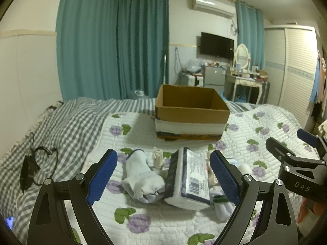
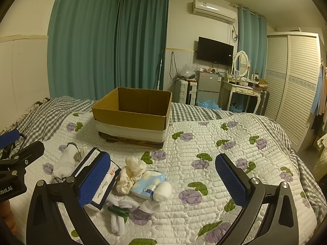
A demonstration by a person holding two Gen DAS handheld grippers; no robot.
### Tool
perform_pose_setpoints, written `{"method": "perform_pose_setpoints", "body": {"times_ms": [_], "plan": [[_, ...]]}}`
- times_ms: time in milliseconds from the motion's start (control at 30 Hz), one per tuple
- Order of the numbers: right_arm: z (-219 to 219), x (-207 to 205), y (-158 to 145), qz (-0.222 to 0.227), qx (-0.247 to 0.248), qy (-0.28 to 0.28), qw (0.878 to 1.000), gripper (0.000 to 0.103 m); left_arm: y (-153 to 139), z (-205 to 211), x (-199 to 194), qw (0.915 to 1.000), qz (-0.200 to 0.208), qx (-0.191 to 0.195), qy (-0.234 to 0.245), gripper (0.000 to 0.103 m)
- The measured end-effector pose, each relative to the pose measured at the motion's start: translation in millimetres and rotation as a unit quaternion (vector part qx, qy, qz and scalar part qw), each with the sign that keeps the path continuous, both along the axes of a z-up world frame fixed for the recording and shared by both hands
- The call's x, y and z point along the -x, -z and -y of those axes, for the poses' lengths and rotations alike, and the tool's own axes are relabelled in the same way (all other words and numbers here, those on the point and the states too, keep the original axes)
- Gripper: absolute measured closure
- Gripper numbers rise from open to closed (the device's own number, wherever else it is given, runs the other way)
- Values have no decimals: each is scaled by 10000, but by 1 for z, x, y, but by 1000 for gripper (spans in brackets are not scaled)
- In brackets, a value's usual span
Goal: Organize soft objects
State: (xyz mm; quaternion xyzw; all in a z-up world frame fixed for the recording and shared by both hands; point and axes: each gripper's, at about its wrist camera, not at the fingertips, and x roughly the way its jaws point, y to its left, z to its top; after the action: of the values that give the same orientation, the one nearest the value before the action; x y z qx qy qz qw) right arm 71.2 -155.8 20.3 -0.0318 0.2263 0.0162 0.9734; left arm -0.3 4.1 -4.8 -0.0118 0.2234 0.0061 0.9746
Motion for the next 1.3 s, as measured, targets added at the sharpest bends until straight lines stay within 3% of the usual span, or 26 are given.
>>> {"method": "perform_pose_setpoints", "body": {"times_ms": [1300], "plan": [[-2, 0, 5, -52, 18, -35, 10000, 0, 2, -5, -2, 10000, -30, -29, -25, 10]]}}
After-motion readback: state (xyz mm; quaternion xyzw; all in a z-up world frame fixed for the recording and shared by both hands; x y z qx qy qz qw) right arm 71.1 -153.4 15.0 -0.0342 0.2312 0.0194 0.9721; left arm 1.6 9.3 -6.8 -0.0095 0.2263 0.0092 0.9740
